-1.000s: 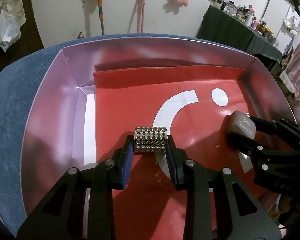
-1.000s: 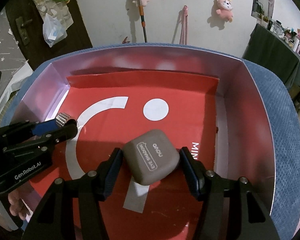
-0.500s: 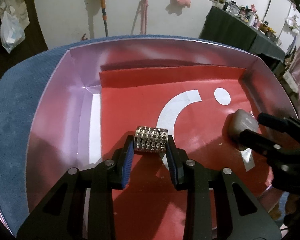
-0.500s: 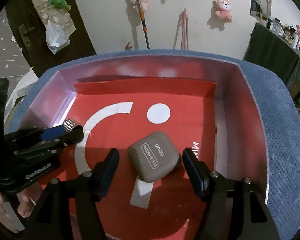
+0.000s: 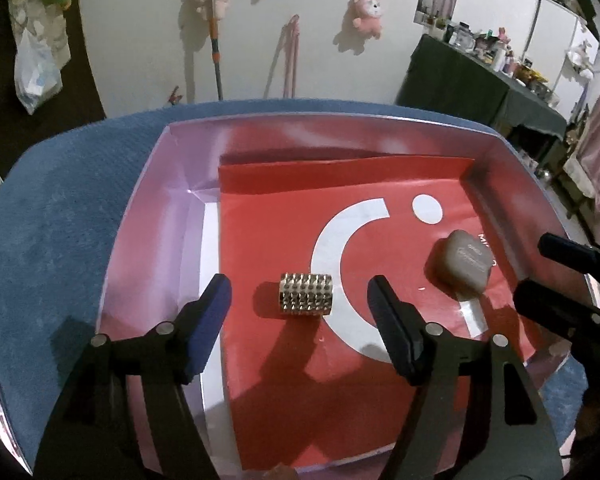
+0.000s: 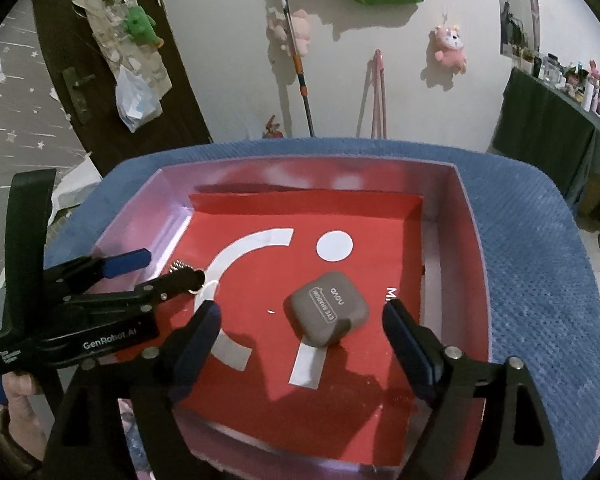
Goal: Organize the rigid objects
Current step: 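Open both tools to release the cylinder and compact in the tray, then withdraw both tools from the tray back toward the remaining items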
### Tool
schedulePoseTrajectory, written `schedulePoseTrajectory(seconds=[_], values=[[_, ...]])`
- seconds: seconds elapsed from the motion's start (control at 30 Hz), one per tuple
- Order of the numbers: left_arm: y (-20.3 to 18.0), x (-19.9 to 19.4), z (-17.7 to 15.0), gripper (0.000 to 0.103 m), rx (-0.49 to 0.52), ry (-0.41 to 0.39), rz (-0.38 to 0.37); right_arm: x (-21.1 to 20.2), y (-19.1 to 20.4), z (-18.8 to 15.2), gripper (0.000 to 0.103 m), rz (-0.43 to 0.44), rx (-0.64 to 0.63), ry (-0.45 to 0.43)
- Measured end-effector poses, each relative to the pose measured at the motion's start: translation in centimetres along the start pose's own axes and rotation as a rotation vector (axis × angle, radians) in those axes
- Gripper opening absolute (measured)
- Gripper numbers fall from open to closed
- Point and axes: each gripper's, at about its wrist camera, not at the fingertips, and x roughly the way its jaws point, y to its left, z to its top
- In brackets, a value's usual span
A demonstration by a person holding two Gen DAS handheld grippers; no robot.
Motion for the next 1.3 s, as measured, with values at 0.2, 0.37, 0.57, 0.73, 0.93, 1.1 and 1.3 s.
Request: schedulePoseTrajectory(seconds=[0.2,0.37,0.57,0.73,0.93,1.1,1.3], values=[[0.0,-1.5,-0.2,0.084,-0.020,-0.037,-0.021,-2.3,0.2,-0.7,0.092,0.030,0.002,-0.041],[-0.3,-3.1,-0.6,0.088,-0.032,-0.078,-0.013,-3.9,0.4,-1.4,0.099,0.048,0.001,-0.081],[-1.3,-5.6,-1.8,0.098,-0.002,-0.148,0.031,-5.7,1.0,-2.5,0.103,0.079,-0.015,-0.141],[-1.7,-7.4,-2.9,0.103,0.003,-0.201,0.043,-7.5,1.9,-3.9,0.103,0.052,-0.066,-0.217],[-2.3,-9.0,-4.6,0.103,0.006,-0.239,0.043,-9.8,3.0,-6.0,0.103,0.017,-0.095,-0.326],[-2.4,-10.7,-6.5,0.103,-0.028,-0.288,0.048,-11.0,3.7,-7.7,0.103,0.002,-0.097,-0.373],[-3.0,-11.8,-8.7,0.103,-0.017,-0.309,0.081,-11.7,4.1,-9.8,0.103,0.007,-0.093,-0.392]])
